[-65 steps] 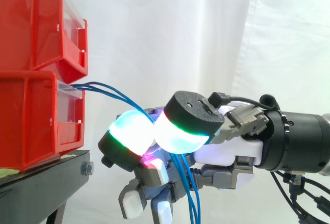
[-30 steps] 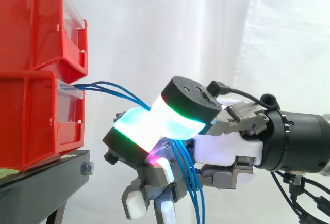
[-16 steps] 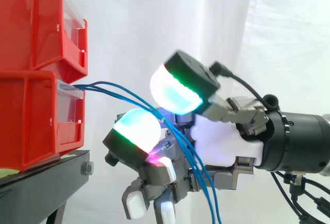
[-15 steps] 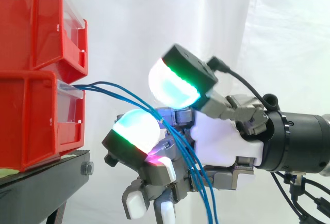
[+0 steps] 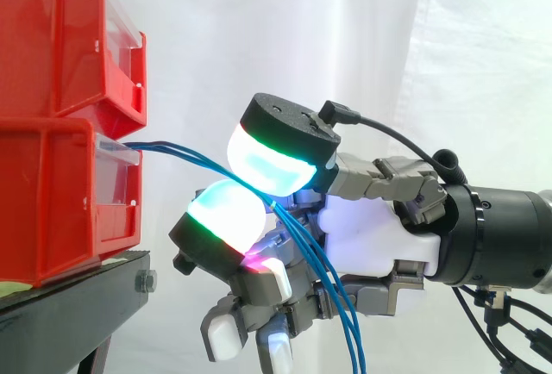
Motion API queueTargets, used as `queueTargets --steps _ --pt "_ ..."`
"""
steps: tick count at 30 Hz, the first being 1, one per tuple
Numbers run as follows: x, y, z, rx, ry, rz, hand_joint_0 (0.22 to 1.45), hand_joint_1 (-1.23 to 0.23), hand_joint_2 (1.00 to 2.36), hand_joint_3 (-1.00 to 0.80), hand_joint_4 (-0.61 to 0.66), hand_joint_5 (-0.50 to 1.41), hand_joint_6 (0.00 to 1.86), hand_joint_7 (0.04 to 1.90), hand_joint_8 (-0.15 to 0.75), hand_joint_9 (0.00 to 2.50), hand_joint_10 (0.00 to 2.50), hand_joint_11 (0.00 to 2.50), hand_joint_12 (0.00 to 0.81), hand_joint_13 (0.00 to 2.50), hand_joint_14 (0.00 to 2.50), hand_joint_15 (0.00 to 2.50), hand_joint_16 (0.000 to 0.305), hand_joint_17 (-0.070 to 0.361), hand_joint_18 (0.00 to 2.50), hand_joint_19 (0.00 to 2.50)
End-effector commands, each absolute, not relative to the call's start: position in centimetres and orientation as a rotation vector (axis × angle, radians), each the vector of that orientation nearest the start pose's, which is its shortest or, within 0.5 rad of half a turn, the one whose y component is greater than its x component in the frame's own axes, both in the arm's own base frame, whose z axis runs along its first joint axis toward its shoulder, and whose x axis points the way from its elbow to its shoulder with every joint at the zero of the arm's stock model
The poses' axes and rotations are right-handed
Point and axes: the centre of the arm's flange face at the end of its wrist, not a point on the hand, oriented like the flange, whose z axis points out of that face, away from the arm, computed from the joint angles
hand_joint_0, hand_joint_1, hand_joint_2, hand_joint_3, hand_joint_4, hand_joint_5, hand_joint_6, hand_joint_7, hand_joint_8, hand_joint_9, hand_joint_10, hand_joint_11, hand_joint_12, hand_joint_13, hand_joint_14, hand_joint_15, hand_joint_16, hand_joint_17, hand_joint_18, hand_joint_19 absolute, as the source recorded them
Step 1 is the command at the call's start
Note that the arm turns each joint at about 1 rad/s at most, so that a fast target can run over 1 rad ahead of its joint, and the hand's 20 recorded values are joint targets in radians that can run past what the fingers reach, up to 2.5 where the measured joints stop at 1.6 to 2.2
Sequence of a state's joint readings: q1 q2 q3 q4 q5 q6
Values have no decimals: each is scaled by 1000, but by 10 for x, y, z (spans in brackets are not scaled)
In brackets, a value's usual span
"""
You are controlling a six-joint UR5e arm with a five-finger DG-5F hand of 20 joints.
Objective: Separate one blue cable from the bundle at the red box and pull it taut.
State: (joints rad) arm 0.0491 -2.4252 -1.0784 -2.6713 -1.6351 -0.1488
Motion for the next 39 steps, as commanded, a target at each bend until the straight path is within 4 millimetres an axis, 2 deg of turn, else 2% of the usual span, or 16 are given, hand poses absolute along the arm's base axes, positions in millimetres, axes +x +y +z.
queueTargets --steps 1,3,6,11,25,28,31,33,36,39 --pt "802 -88 214 962 1264 1226 685 -891 1018 -224 60 -177 871 1132 374 958 22 1066 391 786 19 532 50 112 861 644" --pt "802 -88 214 964 1267 1225 732 -931 1016 -277 29 -185 885 1108 369 951 22 1069 388 785 18 520 50 112 859 618" --pt "802 -88 214 963 1266 1226 801 -971 1011 -361 17 -188 900 1168 362 964 21 1077 381 783 20 531 48 108 836 612" --pt "802 -88 214 961 1265 1225 855 -959 1000 -500 0 -178 911 1202 355 977 19 1083 377 779 20 531 48 107 807 619" --pt "802 -88 214 961 1265 1225 834 -964 1000 -500 3 -167 916 1212 356 1029 22 1124 372 803 19 526 47 106 840 585" --pt "802 -88 214 961 1265 1225 843 -965 1000 -500 -60 -165 915 1263 350 1038 23 1134 368 802 19 524 47 105 834 594" --pt "802 -88 215 960 1264 1226 860 -969 1000 -500 -165 -160 916 1302 301 1072 23 1122 365 797 19 528 46 104 814 604" --pt "802 -88 214 961 1265 1225 882 -981 1000 -500 -264 -147 916 1420 222 1092 23 1117 356 800 21 542 44 100 778 631" --pt "802 -88 214 960 1265 1224 898 -980 1002 -478 -301 -141 916 1499 171 1099 23 1074 341 814 21 565 43 97 761 651" --pt "802 -88 214 961 1265 1225 897 -974 1000 -500 -299 -144 925 1438 163 1071 23 1088 341 819 22 573 43 97 772 617"
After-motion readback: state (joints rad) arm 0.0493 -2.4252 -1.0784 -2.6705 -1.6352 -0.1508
